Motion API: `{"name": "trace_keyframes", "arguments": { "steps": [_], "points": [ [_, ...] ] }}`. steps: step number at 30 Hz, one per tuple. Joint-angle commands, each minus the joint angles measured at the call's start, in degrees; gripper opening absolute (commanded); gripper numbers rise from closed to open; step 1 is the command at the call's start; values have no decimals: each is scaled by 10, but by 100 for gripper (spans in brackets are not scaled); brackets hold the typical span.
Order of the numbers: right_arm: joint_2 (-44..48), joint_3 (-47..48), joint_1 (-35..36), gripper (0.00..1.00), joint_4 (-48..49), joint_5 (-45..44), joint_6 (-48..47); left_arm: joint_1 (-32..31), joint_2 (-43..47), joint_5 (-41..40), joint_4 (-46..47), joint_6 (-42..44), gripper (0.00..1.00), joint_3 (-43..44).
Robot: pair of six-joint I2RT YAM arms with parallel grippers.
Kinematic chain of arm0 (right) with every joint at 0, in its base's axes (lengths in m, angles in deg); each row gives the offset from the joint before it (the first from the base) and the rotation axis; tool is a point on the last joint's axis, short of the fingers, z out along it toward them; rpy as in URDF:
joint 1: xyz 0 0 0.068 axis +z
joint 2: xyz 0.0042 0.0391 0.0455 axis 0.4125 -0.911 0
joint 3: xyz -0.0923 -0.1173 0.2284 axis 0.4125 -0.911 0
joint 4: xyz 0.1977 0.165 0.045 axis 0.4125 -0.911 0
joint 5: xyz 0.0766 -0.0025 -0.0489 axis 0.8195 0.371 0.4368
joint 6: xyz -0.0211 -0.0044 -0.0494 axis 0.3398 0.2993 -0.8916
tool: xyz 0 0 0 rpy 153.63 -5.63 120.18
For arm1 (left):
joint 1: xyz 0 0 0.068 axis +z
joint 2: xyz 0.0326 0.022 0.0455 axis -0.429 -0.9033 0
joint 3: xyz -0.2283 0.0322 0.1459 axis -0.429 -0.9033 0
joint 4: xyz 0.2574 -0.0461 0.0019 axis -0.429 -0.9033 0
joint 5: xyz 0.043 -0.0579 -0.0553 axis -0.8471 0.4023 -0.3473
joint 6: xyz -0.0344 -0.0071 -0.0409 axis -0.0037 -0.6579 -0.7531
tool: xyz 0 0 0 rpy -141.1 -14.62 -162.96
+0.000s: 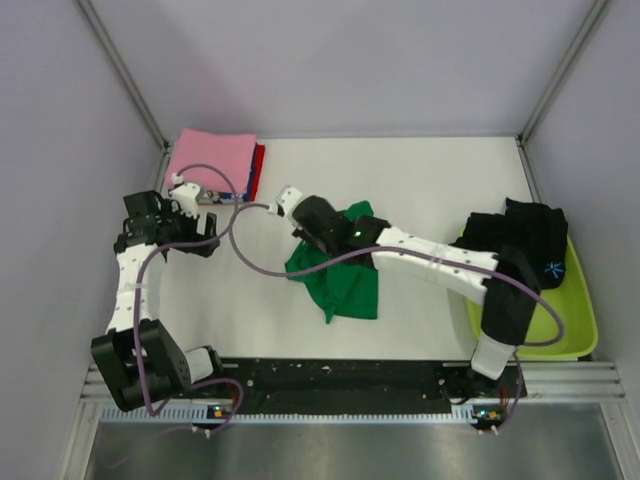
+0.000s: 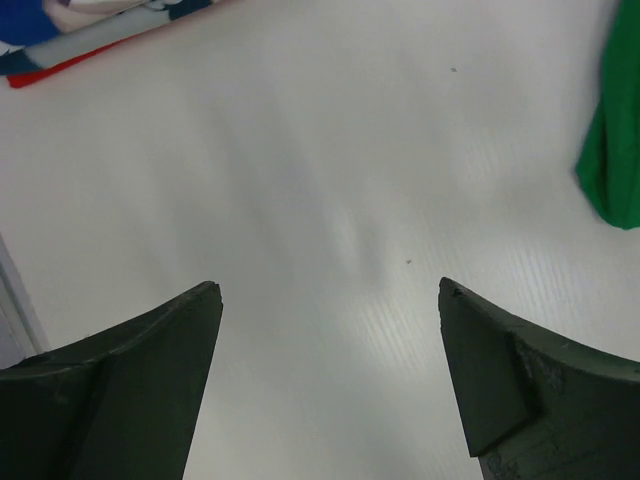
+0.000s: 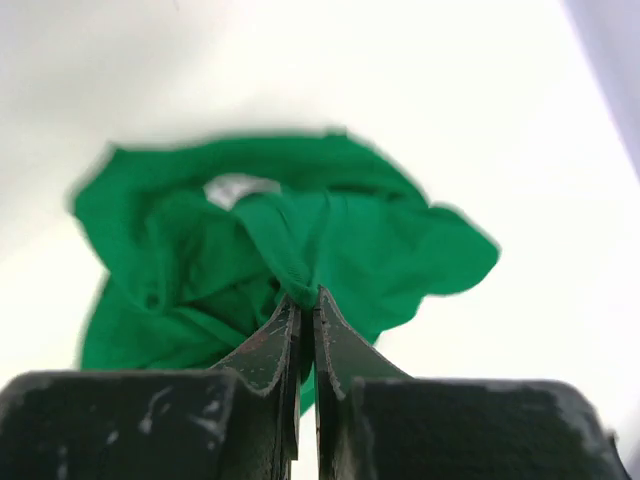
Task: Fold and stack the t-shirts
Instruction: Flatten out the tshirt
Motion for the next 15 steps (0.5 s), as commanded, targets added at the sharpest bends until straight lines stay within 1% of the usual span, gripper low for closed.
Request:
{"name": "trace_keyframes", "arguments": {
  "steps": [1, 5, 6, 9, 10, 13, 15],
  "points": [
    [177, 73, -30, 0, 56, 165, -12, -27, 19, 85, -15, 29, 93, 28],
    [271, 53, -92, 0, 98, 285, 19, -64, 36, 115, -19, 50, 97, 24],
    [292, 43, -121, 0, 107, 313, 30, -75, 42, 118, -19, 59, 99, 22],
    [346, -1, -185, 0, 118, 307, 48, -124, 64, 97, -3, 67, 99, 12],
    [367, -29, -213, 0, 120, 293, 55, -150, 67, 90, -1, 71, 99, 8],
    [416, -130, -305, 0, 134, 291, 85, -202, 58, 81, -5, 77, 99, 8],
    [430, -186, -368, 0, 140, 276, 112, -220, 48, 83, -2, 73, 99, 6]
  ]
}}
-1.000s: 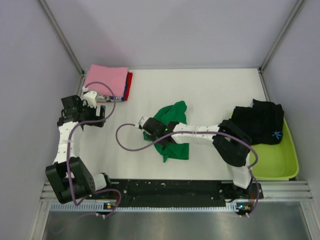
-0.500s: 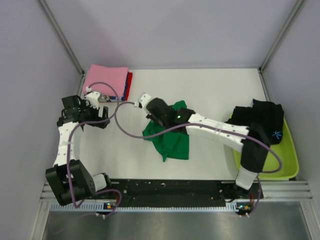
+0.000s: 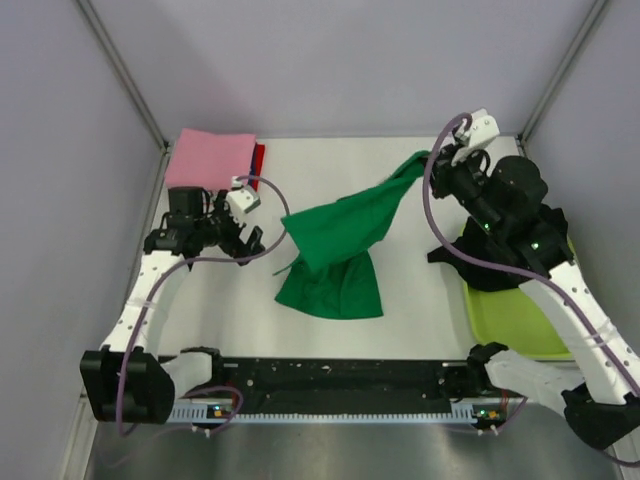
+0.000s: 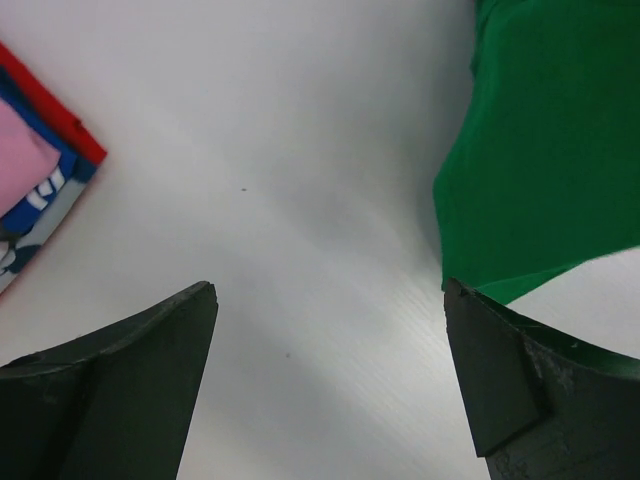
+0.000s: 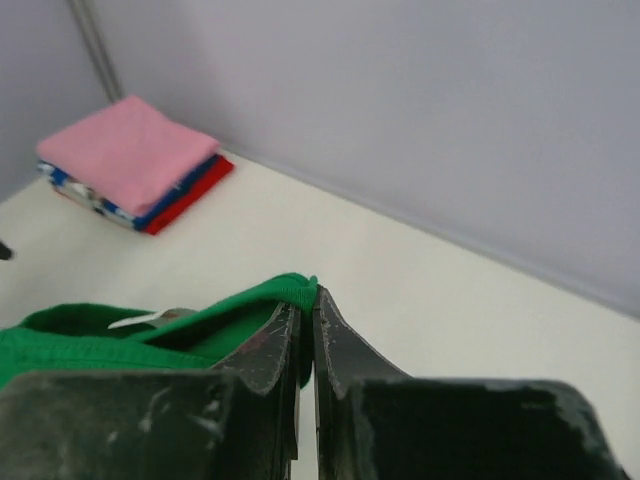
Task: Fold and stack the t-shirts
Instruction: Flatten out the tshirt
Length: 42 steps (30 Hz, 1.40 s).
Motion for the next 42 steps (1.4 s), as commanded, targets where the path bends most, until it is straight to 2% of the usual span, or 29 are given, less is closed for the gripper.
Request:
{"name": "trace_keyframes", "arguments": {
  "steps": [1, 5, 6, 7, 8, 10, 11, 13, 16, 19, 22, 25, 31, 36, 42],
  "points": [
    [1, -122, -113, 0, 3, -11, 70, -46, -14, 7, 13, 11, 99, -2],
    [-55, -144, -189, 0, -14, -84, 112, -83, -37, -10, 7, 14, 99, -7],
    [-79, -134, -198, 19, -27, -111, 124, -90, -42, -13, 3, 17, 98, -9],
    [-101, -121, -206, 55, -51, -137, 134, -95, -46, -15, 0, 20, 98, -12],
    [-125, -98, -209, 82, -82, -151, 140, -99, -48, -14, -4, 24, 98, -16],
    [-162, -50, -208, 95, -134, -135, 142, -103, -53, -18, -8, 29, 98, -24],
    [-169, -36, -203, 99, -144, -110, 144, -103, -55, -22, -9, 30, 98, -30],
    [-158, -40, -164, 99, -135, -59, 119, -103, -61, -27, -15, 36, 97, -40],
    [-124, -92, -46, 95, -87, -45, 9, -103, -69, -25, -34, 46, 93, -51],
    [-114, -162, 87, 81, -32, -14, -57, -102, -79, -22, -66, 57, 88, -53],
    [-149, -206, 180, 65, 42, 43, -44, -97, -72, -29, -76, 60, 86, -69],
    [-227, -195, 251, 57, 80, -4, -26, -70, -50, -51, -58, 40, 86, -88],
    [-395, -107, 310, 39, 84, -58, -13, 40, -21, -29, -73, 36, 88, -85],
    [-457, -78, 312, 39, 85, -108, 5, 84, -25, -33, -95, 57, 89, -86],
    [-491, -62, 311, 38, 97, -174, 19, 92, -29, -34, -91, 55, 89, -90]
  ]
}}
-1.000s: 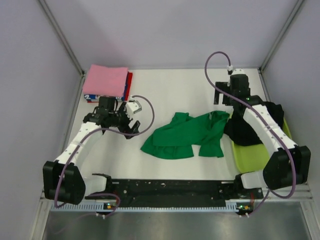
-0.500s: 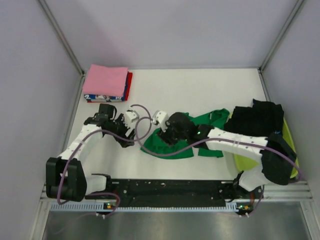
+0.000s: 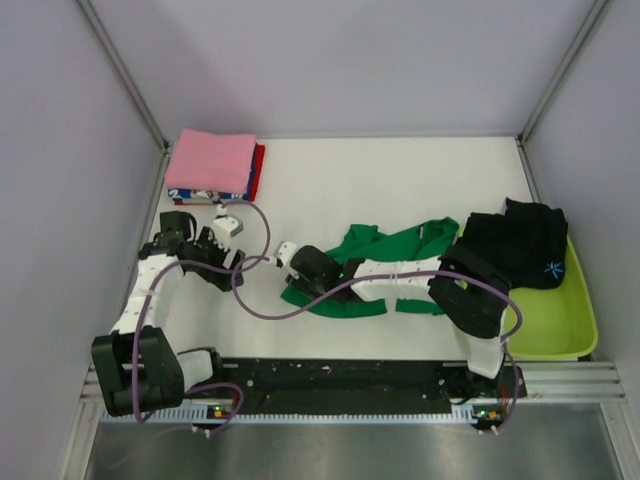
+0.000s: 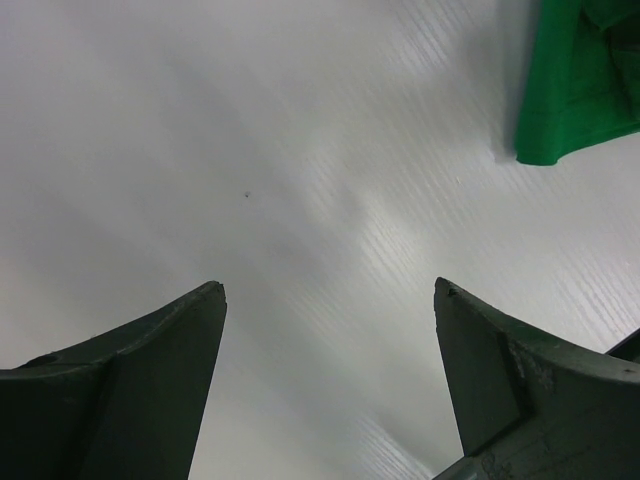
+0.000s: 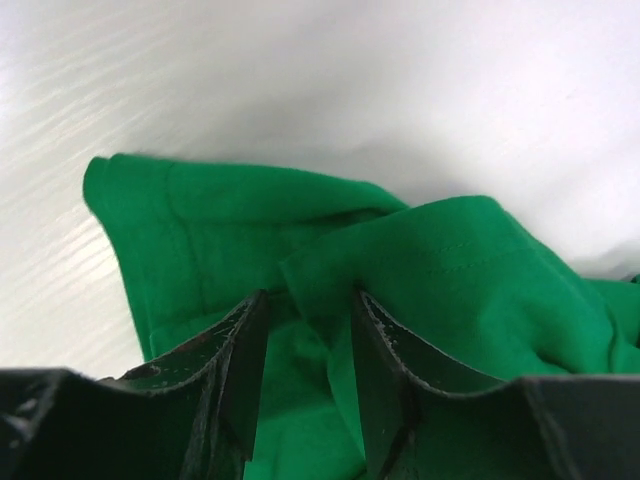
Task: Fold and stack the t-shirts
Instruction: Flatten out the tshirt
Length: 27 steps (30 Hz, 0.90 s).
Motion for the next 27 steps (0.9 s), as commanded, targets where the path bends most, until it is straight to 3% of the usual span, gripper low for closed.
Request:
{"name": "trace_keyframes", "arguments": {
  "steps": [1, 7, 10, 17, 21, 27],
  "points": [
    [-19, 37, 0, 37, 33, -76, 19, 3, 2, 12, -8, 9, 89, 3],
    [-9, 34, -17, 21, 30, -89, 25, 3, -4, 18, -23, 18, 88, 15],
    [10, 23, -21, 0, 30, -88, 30, 3, -1, 29, -32, 24, 88, 21],
    [54, 5, -29, 0, 33, -86, 58, -6, 0, 57, -53, 30, 88, 35],
    [121, -10, -47, 0, 37, -41, 83, -40, 9, 69, -77, 45, 85, 47],
    [220, -68, -122, 0, 28, -6, 142, -214, 6, 96, -79, 37, 83, 59]
  ]
}}
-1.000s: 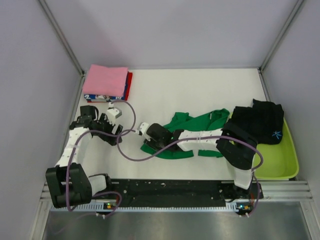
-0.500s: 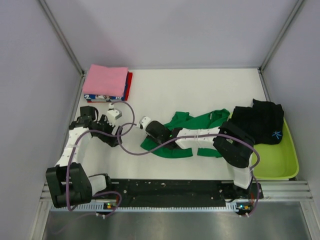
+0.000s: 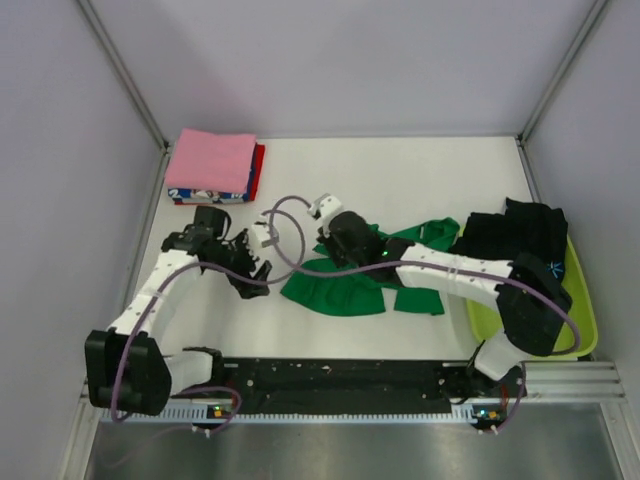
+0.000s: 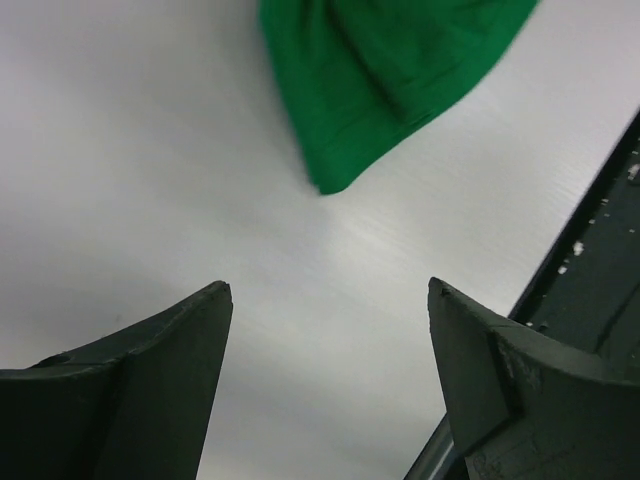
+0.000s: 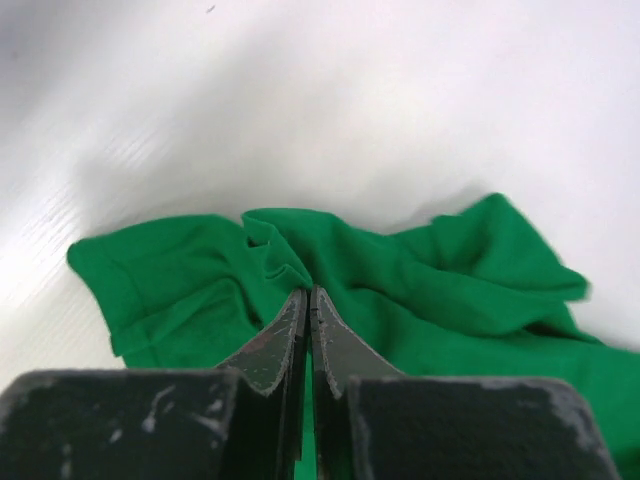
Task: Fold and stack the t-shirts
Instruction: Flatten out the tshirt
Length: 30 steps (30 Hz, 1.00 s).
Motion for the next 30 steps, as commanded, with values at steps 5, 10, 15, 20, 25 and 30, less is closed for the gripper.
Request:
{"name": "trace_keyframes", "arguments": {
  "steps": [5, 10, 15, 20, 25, 30],
  "points": [
    [175, -84, -122, 0, 12, 43, 75, -194, -87, -20, 16, -32, 84, 55],
    [246, -109, -162, 0, -2, 21, 68, -257, -185, -81, 78, -75, 81, 88],
    [299, -91, -195, 0, -48, -20, 41, -284, -273, -110, 92, -95, 74, 121],
    [337, -61, -230, 0, -78, -33, 14, -287, -312, -125, 70, -99, 40, 142],
    [345, -9, -250, 0, -111, -68, -10, -281, -289, -182, 63, -104, 0, 152],
    [351, 83, -268, 0, -145, -117, -64, -200, -203, -225, 41, -104, 0, 213]
  ]
}}
